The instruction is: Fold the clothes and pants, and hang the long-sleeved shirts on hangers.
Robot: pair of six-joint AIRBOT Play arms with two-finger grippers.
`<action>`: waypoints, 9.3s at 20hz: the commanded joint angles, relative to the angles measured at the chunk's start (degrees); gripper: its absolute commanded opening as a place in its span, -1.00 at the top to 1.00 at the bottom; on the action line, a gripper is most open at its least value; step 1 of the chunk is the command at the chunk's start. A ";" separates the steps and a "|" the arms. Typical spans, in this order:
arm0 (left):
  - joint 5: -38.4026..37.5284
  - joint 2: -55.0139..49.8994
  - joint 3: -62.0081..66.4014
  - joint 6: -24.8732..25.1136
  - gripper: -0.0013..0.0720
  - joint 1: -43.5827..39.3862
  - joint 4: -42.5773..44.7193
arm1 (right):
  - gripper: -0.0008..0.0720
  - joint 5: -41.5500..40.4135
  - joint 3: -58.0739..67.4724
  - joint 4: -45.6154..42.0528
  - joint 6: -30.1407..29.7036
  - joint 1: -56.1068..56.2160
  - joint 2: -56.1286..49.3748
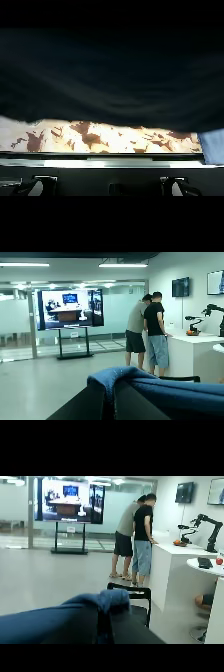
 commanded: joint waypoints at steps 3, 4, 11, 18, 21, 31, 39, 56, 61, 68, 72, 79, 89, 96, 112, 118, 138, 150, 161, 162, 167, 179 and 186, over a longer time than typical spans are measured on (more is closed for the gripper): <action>-16.17 -8.79 -4.20 -5.44 0.90 0.02 0.02 | 0.88 24.28 -0.90 2.40 3.69 0.07 -11.67; -21.16 -11.61 -7.96 -5.62 0.90 -0.26 0.09 | 0.88 32.39 -3.45 4.24 3.61 0.09 -15.67; -14.62 -33.33 -44.48 -5.09 0.90 -7.82 0.07 | 0.88 21.92 -35.60 2.36 9.07 13.70 -39.95; -6.01 -52.78 -35.12 -5.38 0.90 -7.17 -0.48 | 0.87 -10.84 -33.33 7.85 16.72 13.57 -52.57; 0.26 -54.14 -31.63 -5.33 0.90 -7.87 -0.35 | 0.87 -15.78 -33.33 8.22 17.57 12.07 -54.75; 5.99 -54.34 -27.71 -2.71 0.90 -9.92 -0.35 | 0.87 -13.16 -25.83 12.52 17.46 11.65 -58.71; -17.88 -55.39 -27.47 -2.56 0.90 -8.33 1.16 | 0.87 11.76 -22.77 7.23 14.97 11.65 -59.47; -38.73 -51.19 -41.00 -0.44 0.90 -5.33 9.73 | 0.87 37.29 -30.99 -7.06 12.35 11.67 -55.76; -34.86 -52.61 -45.57 -0.55 0.90 -5.73 9.68 | 0.86 36.61 -33.83 -6.47 12.63 11.72 -55.80; -40.17 -50.12 -40.37 -2.60 -0.43 -1.44 9.75 | -0.59 39.93 -32.54 -4.79 9.07 8.39 -52.06; -37.97 -39.30 -49.24 -2.27 -0.42 1.88 16.13 | -0.59 40.63 -37.88 -4.57 12.07 -0.52 -44.37; -24.44 -23.43 -86.77 6.62 -0.37 4.39 12.79 | -0.58 33.64 -65.90 -4.72 6.97 -2.62 -30.84; -18.47 -23.47 -88.59 6.01 0.90 1.57 4.92 | -0.54 34.10 -69.46 -2.97 6.58 -2.60 -30.23; -19.85 -23.43 -88.54 4.96 0.90 1.57 4.90 | -0.58 21.29 -88.06 9.70 -0.11 -2.60 -27.41; -24.46 -23.82 -69.53 1.84 0.90 0.44 4.92 | 0.87 28.24 -63.08 14.01 1.64 1.20 -29.57; -24.06 -41.75 -46.99 -3.37 0.89 -4.37 4.90 | 0.87 26.58 -32.72 9.57 7.91 10.16 -50.18; -35.60 -47.10 -28.02 -7.17 -0.86 2.62 4.50 | -0.98 37.07 -27.52 14.43 6.21 -9.25 -62.18; -35.91 -38.40 -28.00 -10.78 -0.86 -7.67 4.46 | -0.98 31.39 -36.35 33.38 -8.52 -6.78 -66.47; -22.32 -38.58 -29.09 -11.65 0.17 -20.33 4.48 | 0.87 31.21 -36.33 31.82 -1.57 0.72 -60.17; -17.66 -38.88 -30.16 -11.63 0.67 -23.41 4.50 | 0.87 30.93 -36.33 31.58 -0.57 0.72 -57.66; 0.76 -48.06 -35.63 -14.40 0.89 -41.57 4.46 | 0.87 30.58 -36.33 26.05 5.14 6.29 -45.05; 21.66 -65.35 -35.60 -18.95 0.90 -61.31 -35.34 | 0.87 35.19 -36.11 25.24 15.56 17.51 -24.70; 25.40 -64.74 -35.34 -11.50 0.90 -60.22 -40.61 | 0.87 31.45 -36.11 28.11 16.96 17.81 -26.47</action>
